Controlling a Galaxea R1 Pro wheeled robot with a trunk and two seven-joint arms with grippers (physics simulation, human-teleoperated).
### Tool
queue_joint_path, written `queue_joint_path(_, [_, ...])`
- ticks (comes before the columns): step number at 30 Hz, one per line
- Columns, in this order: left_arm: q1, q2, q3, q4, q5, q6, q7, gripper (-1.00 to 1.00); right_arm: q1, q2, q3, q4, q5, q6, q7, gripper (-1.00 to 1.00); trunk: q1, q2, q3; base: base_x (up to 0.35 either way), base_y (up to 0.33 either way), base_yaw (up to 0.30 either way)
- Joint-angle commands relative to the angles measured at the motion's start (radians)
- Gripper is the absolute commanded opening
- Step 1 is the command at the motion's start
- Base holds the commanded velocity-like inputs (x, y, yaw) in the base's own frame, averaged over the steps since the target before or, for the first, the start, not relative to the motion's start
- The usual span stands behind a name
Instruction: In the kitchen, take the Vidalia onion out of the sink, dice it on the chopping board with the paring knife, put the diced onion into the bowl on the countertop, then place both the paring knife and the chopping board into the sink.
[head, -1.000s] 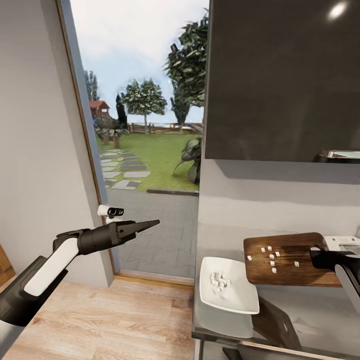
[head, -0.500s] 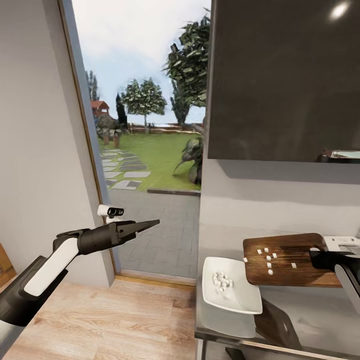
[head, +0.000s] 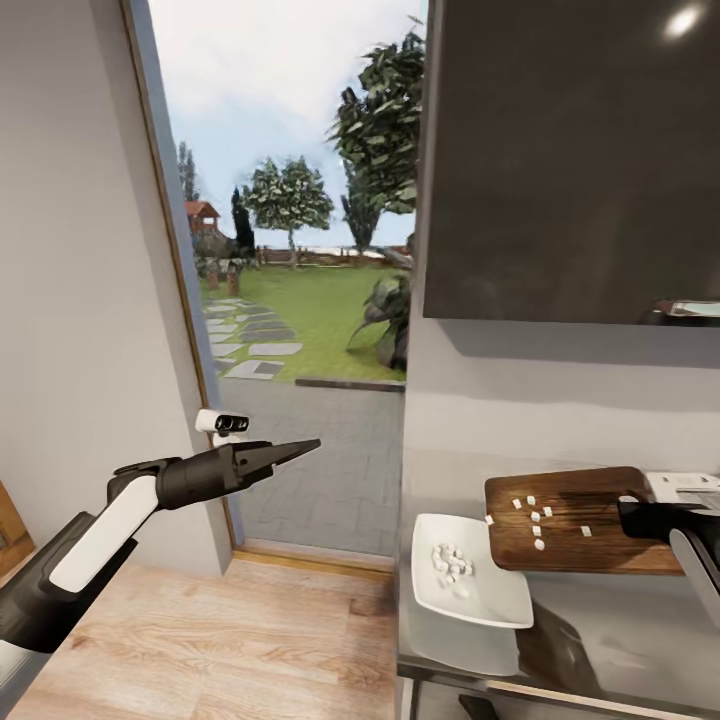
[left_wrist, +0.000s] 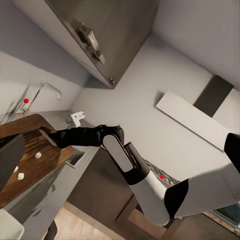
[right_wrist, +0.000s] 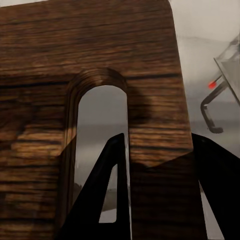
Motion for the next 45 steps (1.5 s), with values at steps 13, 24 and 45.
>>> queue_joint_path(13, [-0.001, 0.000, -0.002, -0.004, 0.008, 0.006, 0.000, 1.00, 0.000, 0.000, 0.000, -0.001, -0.002, 0.004, -0.010, -1.00, 0.001, -0.001, 0.000, 0.000, -0.026, 0.000])
queue_joint_path(24, [-0.001, 0.000, -0.002, -0.004, 0.008, 0.006, 0.000, 1.00, 0.000, 0.000, 0.000, -0.001, -0.002, 0.004, -0.010, -1.00, 0.001, -0.001, 0.000, -0.003, 0.118, 0.000])
queue_joint_path(45, [-0.001, 0.000, -0.002, -0.004, 0.008, 0.006, -0.002, 1.00, -0.001, -0.001, 0.000, -0.001, 0.000, 0.011, -0.014, -1.00, 0.001, -0.001, 0.000, -0.001, 0.002, 0.000])
